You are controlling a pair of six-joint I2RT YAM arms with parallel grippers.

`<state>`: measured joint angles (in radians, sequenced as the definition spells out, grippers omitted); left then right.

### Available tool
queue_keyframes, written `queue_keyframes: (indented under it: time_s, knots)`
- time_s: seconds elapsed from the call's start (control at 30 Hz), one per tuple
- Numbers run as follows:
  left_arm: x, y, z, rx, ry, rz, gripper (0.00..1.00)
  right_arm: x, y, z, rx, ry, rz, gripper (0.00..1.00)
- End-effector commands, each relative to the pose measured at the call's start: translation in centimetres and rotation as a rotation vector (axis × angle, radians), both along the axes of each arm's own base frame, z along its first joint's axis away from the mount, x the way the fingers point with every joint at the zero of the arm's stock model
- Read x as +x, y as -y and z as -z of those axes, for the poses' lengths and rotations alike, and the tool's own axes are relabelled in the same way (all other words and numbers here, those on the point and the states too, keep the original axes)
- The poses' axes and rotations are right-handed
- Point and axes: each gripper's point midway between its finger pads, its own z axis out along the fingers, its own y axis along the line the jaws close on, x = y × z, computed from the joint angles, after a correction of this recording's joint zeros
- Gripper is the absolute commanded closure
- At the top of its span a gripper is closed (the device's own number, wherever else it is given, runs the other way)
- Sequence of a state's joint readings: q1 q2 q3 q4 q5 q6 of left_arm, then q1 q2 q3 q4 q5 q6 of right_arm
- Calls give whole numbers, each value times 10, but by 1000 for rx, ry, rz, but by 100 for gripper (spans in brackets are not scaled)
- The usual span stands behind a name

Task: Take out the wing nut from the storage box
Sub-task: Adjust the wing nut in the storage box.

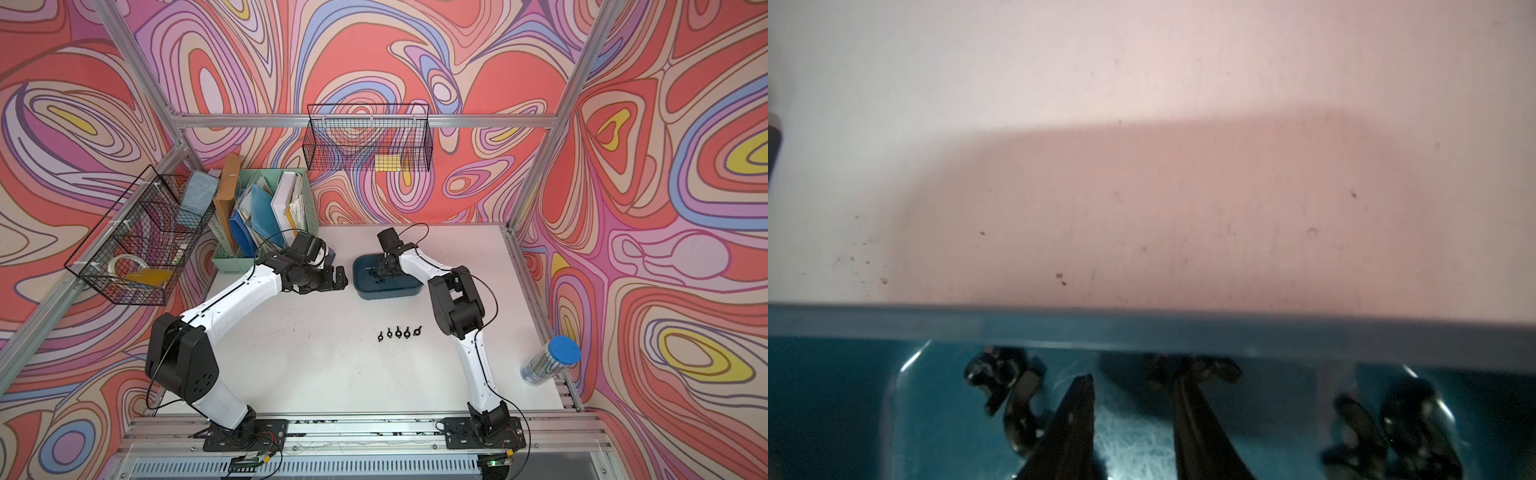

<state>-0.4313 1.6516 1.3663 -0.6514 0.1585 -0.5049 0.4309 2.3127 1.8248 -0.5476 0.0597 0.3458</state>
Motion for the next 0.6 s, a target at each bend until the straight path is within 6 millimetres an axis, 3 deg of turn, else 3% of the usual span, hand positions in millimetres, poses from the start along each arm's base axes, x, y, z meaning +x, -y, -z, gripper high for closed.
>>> queue_keyframes:
  time_s: [0.0,0.17,0.4,0.57]
  knots:
    - [3,1,-5,-12,1,-1,1,8,18,-32,-9,63,54,64]
    - [3,2,-6,-19,2,2,1,9,34,-37,-19,65,87,63]
    - [1,3,-6,-25,-1,2,1,10,39,-43,-12,78,97,62]
    - [5,9,-5,-56,-4,4,3,8,35,-51,20,91,82,52]
